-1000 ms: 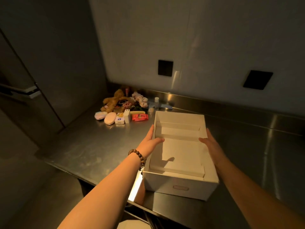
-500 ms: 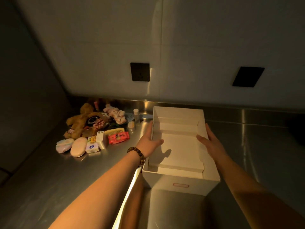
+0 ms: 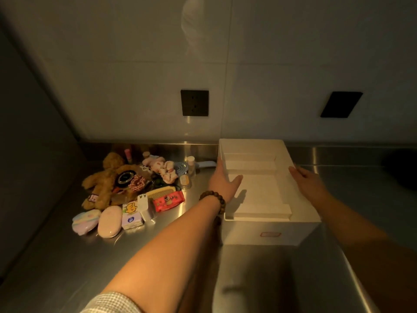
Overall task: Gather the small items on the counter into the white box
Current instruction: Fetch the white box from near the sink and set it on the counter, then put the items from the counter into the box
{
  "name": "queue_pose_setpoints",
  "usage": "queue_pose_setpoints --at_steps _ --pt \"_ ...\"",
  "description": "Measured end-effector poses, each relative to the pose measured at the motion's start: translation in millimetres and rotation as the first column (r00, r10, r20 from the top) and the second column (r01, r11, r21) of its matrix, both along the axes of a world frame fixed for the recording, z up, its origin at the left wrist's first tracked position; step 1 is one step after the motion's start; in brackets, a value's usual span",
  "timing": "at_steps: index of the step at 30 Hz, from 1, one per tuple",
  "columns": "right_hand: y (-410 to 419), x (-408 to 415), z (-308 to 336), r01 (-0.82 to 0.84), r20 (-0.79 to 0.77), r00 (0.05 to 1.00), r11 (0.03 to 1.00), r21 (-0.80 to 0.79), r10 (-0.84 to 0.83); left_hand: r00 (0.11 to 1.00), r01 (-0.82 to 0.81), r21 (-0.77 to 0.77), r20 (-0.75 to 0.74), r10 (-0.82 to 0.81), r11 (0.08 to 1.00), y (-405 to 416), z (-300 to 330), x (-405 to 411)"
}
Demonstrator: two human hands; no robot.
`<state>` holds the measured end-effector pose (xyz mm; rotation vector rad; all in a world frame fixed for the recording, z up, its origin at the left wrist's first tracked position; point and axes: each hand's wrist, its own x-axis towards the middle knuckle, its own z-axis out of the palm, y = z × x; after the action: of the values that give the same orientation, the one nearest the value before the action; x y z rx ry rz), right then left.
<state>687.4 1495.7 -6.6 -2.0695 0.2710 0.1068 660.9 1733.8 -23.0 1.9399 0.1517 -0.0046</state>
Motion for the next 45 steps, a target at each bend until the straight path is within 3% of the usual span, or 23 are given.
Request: queue_pose_setpoints --at_steps 3,7,10,17,25,32,40,45 --pt "3.1 -35.2 6.3 0.054 0.02 0.999 0.957 -0.284 -0.05 0.993 0.02 0.156 0.108 -0.037 0.988 4.5 6.0 -18.4" --pt "18.7 -99.9 14.5 -0.035 0.054 0.997 0.918 -0.395 0.061 0.977 0.156 0.349 0.082 -0.196 0.924 1.1 -4.7 -64.0" --pt "24.5 -122.5 15.5 -0.134 0.013 0.986 0.844 -0.52 0.165 0.96 0.238 0.408 0.039 -0.278 0.881 -1.1 -14.0 -74.6" --pt "20.8 -122.3 12.8 -0.129 0.014 0.986 0.804 -0.581 0.168 0.943 0.257 0.386 0.099 -0.316 0.886 -6.7 -12.6 -57.8" --pt "10.7 -103.5 9.6 -0.07 0.042 0.992 0.781 -0.62 0.122 0.97 0.207 0.385 0.04 -0.24 0.9 -22.6 -9.5 -45.6" --pt "14.9 -111.5 4.8 -0.105 -0.026 0.991 0.648 -0.754 0.131 0.95 0.211 0.53 0.086 -0.3 0.821 -7.5 -5.9 -57.1" --pt "96.3 -133.9 1.8 -0.139 0.126 0.96 0.818 -0.558 0.249 0.953 0.079 0.641 0.177 -0.247 0.764 73.8 -12.1 -89.9" --pt "183.8 -134.7 0.1 -0.268 0.191 0.879 0.784 -0.56 0.437 0.97 -0.02 0.677 0.192 -0.15 0.736 146.1 -13.8 -109.6"
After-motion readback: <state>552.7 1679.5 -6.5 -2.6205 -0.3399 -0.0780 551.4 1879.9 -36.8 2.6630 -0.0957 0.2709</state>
